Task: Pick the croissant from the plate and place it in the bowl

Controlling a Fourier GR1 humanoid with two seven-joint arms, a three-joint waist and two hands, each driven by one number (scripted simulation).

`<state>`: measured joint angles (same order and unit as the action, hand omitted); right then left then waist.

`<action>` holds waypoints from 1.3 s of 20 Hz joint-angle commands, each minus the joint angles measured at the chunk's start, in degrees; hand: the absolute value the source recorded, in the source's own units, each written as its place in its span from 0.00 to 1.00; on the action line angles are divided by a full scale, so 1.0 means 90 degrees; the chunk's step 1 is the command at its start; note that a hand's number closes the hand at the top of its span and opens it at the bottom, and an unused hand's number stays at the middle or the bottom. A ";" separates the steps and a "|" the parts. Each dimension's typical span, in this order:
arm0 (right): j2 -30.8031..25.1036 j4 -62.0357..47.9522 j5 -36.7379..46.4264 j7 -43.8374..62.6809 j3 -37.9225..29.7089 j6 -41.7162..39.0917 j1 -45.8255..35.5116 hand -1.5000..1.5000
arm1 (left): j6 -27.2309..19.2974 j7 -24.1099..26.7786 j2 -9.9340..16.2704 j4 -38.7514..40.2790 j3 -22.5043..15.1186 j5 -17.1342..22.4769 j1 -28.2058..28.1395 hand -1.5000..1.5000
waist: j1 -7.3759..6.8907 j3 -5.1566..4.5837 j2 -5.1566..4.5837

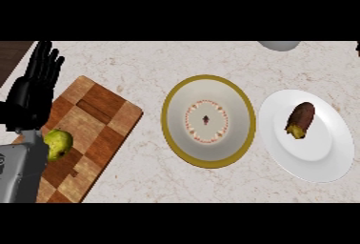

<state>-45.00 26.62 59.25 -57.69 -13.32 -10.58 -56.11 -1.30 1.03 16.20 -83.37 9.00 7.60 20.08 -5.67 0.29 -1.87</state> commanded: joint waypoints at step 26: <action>0.2338 -0.0396 -0.1481 0.0490 0.1368 -0.2938 -0.2279 1.00 | -0.0087 0.0045 0.0084 -0.0090 0.0313 0.0015 -0.0625 0.50 | 0.0611 -0.0035 0.0275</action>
<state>-27.93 22.20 46.49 -48.34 -3.03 -27.30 -77.60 -1.63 1.81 17.52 -82.88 11.95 7.78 15.88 -0.66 -0.08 0.41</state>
